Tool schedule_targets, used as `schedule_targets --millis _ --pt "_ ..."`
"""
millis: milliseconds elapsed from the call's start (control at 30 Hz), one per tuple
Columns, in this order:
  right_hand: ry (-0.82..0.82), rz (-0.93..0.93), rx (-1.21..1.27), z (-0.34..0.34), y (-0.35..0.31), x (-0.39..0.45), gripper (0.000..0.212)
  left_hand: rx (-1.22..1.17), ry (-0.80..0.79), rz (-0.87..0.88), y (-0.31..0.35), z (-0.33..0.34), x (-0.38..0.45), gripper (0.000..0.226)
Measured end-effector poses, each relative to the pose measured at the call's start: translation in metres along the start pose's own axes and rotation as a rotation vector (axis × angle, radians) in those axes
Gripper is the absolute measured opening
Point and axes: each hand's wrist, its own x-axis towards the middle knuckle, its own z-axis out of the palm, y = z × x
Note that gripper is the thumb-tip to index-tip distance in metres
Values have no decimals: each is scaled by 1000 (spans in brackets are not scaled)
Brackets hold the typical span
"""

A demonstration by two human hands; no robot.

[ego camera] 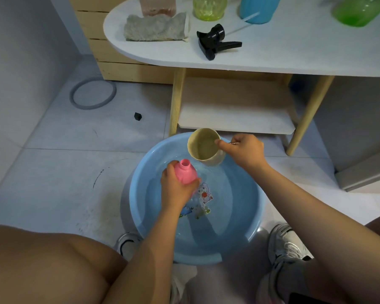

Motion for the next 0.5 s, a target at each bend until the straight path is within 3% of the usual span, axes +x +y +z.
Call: schedule_targets --millis 267,500 --pt "195 -283 -86 0 -13 -7 47 14 -14 17 3 2 1 79" --pt "313 -410 -188 6 -13 -7 49 31 -30 0 1 4 3 81"
